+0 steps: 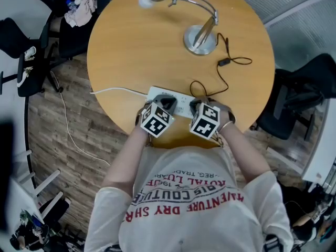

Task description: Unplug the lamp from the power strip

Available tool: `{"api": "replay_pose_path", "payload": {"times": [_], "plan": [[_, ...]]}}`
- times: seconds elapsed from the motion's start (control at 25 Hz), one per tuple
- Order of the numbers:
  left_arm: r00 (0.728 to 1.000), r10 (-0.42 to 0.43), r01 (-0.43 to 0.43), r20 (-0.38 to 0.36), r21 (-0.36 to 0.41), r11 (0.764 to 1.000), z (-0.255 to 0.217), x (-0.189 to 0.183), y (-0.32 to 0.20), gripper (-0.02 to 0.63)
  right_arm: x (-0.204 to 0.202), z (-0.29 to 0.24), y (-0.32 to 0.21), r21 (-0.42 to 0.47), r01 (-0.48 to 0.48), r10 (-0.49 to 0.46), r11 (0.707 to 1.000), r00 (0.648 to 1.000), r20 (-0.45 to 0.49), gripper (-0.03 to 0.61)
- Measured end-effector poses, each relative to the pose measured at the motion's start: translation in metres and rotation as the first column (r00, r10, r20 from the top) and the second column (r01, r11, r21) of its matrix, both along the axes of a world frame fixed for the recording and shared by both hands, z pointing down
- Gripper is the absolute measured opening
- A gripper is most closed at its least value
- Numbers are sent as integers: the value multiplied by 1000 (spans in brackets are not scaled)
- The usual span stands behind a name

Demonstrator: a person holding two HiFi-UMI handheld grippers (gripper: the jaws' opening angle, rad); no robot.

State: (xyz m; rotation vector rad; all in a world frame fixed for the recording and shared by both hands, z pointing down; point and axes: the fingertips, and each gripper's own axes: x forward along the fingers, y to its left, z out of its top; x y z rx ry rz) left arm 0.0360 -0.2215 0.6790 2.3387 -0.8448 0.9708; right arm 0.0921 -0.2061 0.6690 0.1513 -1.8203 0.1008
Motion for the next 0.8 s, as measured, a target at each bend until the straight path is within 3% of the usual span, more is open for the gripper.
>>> {"api": "replay_pose_path", "payload": {"times": [0.4, 0.56, 0.68, 0.8], "plan": [[999, -26, 25, 25, 45, 999, 0, 3, -4, 28, 2, -2, 2, 8, 3, -2, 1000, 999, -33, 71], [999, -17, 15, 45, 54, 998, 2, 5, -4, 26, -5, -48, -11, 9, -47, 46, 999, 997, 66, 71], [998, -20, 16, 55, 72, 997, 3, 2, -2, 28, -2, -71, -27, 41, -15, 13, 999, 999, 52, 71], [998, -22, 18, 58, 78, 997, 4, 3, -2, 26, 2, -71, -24, 33, -41, 39, 999, 997, 65, 71]]}}
